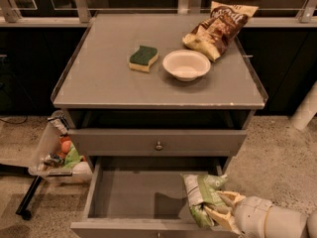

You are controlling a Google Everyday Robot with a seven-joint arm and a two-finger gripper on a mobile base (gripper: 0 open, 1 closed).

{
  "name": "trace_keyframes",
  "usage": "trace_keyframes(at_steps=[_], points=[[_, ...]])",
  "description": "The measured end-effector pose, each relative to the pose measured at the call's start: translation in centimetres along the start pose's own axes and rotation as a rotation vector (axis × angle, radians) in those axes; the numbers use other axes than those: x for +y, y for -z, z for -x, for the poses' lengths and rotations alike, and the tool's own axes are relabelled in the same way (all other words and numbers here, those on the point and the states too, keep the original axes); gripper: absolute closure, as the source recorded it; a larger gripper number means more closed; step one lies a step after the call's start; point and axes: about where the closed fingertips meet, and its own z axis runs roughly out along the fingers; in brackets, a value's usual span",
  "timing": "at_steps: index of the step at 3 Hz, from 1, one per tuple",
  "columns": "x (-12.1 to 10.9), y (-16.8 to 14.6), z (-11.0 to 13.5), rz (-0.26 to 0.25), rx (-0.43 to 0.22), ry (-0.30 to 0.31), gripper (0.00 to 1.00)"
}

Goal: Pick green jalapeno chip bag from middle drawer and place on counter

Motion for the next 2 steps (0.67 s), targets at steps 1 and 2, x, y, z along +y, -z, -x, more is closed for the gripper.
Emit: trace_keyframes(at_steps=[1, 2], points=[[1.0, 2.9, 4.9, -0.016, -0.032, 0.118, 1.00], [4.2, 7.2, 13.0, -0.049, -0.081, 0.319, 1.00]])
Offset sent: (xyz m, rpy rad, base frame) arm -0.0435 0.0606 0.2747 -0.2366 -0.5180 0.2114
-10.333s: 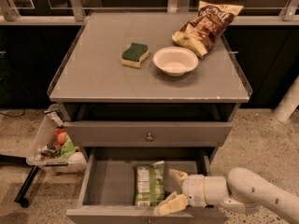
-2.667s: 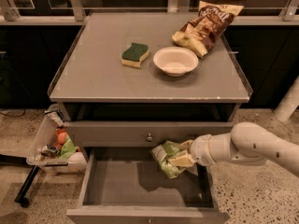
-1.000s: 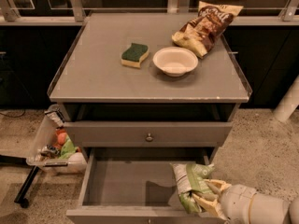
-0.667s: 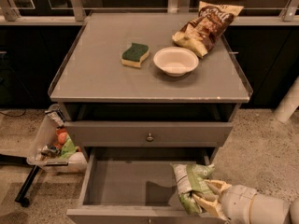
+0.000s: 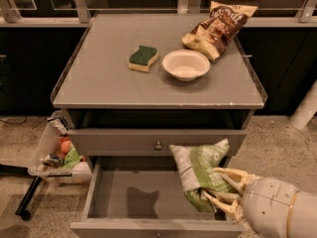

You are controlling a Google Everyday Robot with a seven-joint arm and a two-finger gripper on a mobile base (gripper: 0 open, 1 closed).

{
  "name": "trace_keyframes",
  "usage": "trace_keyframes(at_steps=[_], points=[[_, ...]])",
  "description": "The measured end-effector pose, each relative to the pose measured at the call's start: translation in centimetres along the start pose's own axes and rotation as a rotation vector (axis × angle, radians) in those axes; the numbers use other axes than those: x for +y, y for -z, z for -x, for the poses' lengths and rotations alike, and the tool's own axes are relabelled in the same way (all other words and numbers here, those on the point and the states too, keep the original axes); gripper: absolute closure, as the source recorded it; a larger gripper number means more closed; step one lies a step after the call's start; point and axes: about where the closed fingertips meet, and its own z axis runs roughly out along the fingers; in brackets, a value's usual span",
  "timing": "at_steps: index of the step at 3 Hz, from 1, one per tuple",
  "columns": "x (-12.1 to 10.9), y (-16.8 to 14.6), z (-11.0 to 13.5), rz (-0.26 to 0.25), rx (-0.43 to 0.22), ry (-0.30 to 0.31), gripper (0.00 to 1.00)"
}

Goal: Pick green jalapeno chip bag from middle drawer and place on counter

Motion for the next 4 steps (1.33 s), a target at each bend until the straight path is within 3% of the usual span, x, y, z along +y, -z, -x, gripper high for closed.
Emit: trace_keyframes(at_steps=[1, 2, 3, 4], points=[[1.4, 1.8, 9.2, -0.008, -0.029, 0.192, 1.00], [1.4, 1.7, 9.2, -0.008, -0.029, 0.192, 1.00], [0.6, 0.2, 11.0, 0.040, -0.046, 0.227, 1.00], [-3.6, -0.7, 14.0, 0.082, -0.072, 0.262, 1.00]])
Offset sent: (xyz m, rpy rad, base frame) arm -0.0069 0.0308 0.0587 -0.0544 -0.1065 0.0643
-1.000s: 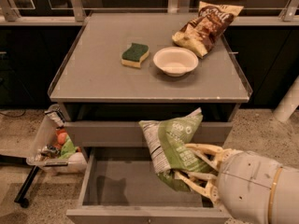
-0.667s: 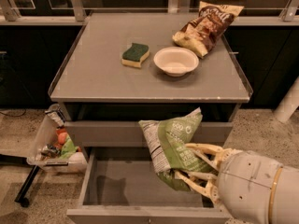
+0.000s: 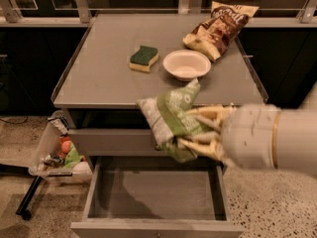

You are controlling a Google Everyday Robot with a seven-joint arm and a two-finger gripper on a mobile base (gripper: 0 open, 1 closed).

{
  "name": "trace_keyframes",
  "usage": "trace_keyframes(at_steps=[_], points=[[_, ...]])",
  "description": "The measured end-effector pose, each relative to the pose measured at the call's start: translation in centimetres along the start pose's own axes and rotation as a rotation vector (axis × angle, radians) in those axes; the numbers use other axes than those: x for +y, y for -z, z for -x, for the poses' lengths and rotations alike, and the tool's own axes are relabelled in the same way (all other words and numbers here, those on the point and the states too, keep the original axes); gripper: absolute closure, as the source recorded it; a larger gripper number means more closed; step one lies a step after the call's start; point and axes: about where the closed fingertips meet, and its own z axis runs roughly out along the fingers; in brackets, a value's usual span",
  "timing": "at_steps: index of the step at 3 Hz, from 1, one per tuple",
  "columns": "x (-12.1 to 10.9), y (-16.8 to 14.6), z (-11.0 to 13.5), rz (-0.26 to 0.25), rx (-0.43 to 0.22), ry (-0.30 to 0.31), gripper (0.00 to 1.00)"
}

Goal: Pick green jalapeno chip bag from middle drawer and place on counter

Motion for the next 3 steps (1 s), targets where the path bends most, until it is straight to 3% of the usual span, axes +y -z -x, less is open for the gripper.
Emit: trace_keyframes(at_steps=[1, 2, 3], points=[[-4.8, -1.3, 0.6, 0.041, -0.019, 0.012, 1.00], [-7.6, -5.2, 2.3, 0.120, -0.067, 0.022, 1.00], [-8.5, -10.7, 4.3, 0.225, -0.123, 0.029, 1.00]])
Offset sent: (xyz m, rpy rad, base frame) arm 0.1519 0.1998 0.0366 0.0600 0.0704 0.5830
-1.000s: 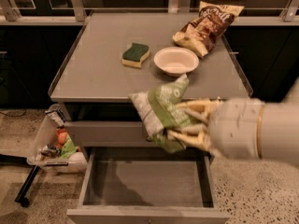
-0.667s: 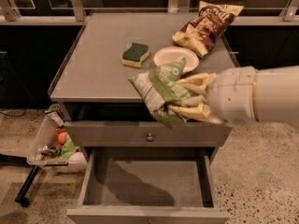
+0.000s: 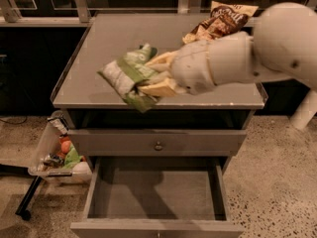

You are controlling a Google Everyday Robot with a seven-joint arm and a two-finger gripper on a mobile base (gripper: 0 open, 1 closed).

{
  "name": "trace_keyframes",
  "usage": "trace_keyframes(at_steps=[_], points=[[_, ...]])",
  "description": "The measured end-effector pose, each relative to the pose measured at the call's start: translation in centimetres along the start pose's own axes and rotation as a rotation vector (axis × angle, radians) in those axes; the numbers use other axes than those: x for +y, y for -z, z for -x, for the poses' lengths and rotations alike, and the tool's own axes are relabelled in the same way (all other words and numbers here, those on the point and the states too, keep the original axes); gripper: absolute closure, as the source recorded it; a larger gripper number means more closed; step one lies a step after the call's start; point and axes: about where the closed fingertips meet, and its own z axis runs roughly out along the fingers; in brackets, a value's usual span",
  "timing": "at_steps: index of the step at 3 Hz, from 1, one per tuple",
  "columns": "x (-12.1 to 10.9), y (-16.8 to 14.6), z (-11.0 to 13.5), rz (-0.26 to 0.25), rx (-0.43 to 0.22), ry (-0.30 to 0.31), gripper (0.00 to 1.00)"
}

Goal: Pick green jalapeno chip bag from middle drawer and place on counter

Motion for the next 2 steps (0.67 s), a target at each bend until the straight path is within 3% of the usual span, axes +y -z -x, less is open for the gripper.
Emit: trace_keyframes(at_steps=[2], points=[[-1.6, -12.0, 3.4, 0.223, -0.088, 0.045, 1.00]])
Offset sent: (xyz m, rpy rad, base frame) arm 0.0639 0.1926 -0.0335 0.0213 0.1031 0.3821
